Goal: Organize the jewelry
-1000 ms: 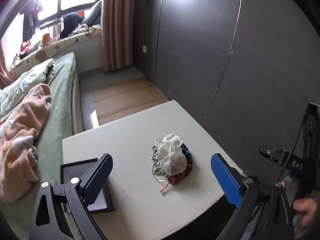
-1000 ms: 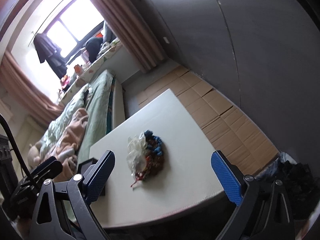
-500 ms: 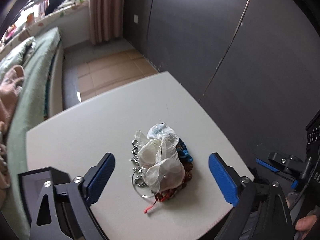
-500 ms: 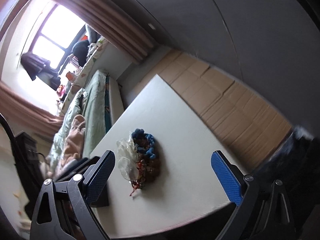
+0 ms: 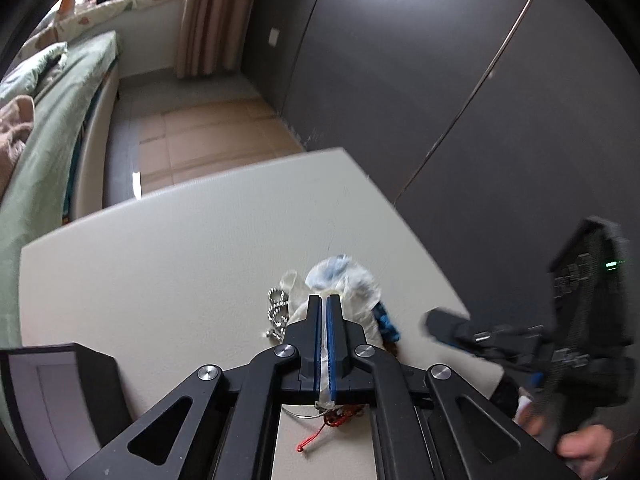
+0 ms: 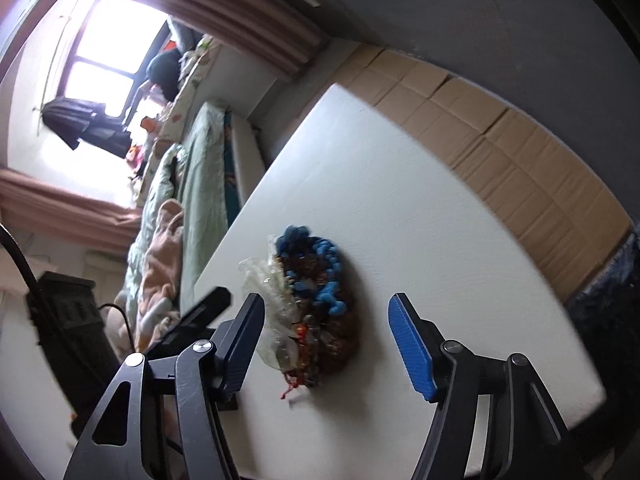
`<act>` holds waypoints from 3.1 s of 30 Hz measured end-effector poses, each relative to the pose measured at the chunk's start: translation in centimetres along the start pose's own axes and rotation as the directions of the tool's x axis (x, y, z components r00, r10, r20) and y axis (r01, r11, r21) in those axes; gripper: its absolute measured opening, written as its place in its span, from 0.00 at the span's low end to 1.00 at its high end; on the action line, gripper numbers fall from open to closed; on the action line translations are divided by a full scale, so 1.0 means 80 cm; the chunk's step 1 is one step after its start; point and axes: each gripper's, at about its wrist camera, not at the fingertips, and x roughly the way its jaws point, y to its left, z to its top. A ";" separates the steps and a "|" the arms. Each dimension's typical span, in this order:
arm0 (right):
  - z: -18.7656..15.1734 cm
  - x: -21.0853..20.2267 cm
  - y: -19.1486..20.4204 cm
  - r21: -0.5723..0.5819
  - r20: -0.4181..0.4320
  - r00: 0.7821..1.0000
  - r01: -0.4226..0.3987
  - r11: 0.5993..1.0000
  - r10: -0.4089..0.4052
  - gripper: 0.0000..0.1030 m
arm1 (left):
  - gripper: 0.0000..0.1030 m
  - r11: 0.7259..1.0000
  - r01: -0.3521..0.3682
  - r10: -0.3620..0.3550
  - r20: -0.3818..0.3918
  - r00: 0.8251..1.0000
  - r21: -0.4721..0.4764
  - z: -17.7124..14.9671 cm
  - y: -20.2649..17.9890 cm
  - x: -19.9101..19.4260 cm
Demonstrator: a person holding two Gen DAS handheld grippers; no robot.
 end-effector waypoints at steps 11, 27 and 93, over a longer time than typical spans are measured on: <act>-0.001 -0.002 -0.007 0.041 0.044 0.999 0.009 0.999 -0.011 0.64 | 0.05 0.998 0.042 -0.045 -0.045 0.998 -0.052 0.010 0.010 0.011; 0.001 -0.043 -0.037 0.101 0.104 0.994 0.028 0.994 -0.039 0.64 | 0.81 0.999 -0.030 0.026 -0.074 0.997 -0.044 0.002 -0.009 0.049; -0.019 -0.027 0.156 -0.397 0.020 1.000 0.018 0.918 -0.011 0.11 | 0.03 0.986 -0.060 0.090 0.196 0.976 -0.154 -0.006 0.062 -0.157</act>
